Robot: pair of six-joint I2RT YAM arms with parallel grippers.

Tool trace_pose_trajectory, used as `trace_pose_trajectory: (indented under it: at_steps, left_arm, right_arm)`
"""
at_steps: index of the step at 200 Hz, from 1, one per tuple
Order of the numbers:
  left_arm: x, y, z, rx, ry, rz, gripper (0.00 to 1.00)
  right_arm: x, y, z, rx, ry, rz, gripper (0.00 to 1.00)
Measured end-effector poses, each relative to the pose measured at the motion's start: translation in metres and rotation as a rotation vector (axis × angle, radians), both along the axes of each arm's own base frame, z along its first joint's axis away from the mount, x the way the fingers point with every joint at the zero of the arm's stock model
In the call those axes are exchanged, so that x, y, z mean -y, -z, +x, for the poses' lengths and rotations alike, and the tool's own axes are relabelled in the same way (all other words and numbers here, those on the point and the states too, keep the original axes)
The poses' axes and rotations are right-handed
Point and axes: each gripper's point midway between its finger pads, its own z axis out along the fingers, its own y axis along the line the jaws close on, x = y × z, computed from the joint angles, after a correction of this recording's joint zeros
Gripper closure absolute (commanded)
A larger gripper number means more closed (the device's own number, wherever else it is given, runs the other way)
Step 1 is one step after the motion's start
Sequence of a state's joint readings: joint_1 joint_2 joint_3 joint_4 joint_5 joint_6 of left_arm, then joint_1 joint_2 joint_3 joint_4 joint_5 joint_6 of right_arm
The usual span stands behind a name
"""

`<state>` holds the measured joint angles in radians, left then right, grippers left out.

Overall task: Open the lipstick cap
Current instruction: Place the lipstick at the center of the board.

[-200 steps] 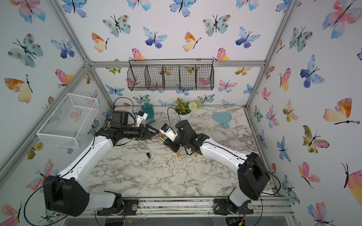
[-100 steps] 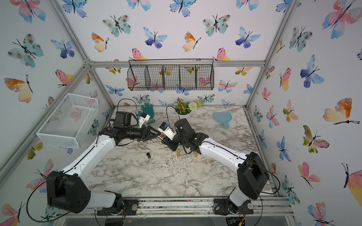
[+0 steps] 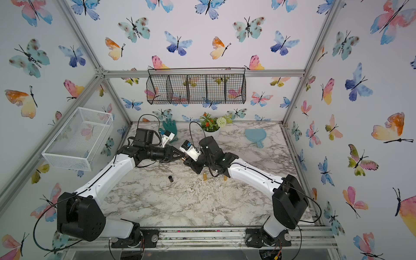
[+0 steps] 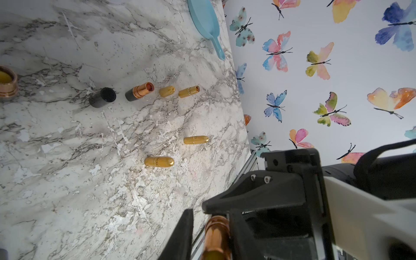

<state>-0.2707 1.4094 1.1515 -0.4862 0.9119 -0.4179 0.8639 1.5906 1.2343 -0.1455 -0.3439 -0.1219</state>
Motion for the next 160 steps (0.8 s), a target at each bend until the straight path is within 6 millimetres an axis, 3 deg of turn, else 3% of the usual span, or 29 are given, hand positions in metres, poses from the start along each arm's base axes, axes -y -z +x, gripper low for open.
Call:
trace_pose_trajectory:
  at_steps: [66,102,160]
  left_arm:
    - [0.000,-0.001,-0.001,0.004,0.008,-0.004,0.85]
    - [0.001,-0.001,-0.001,0.003,0.009,-0.006,0.86]
    - [-0.003,0.002,0.004,0.010,-0.023,0.024,0.87]
  right_arm:
    - [-0.001,0.002,0.002,0.002,0.007,-0.006,0.88]
    - [0.000,0.003,0.005,0.011,0.023,-0.013,0.71]
    - [0.006,0.005,0.015,0.038,0.082,-0.044,0.56]
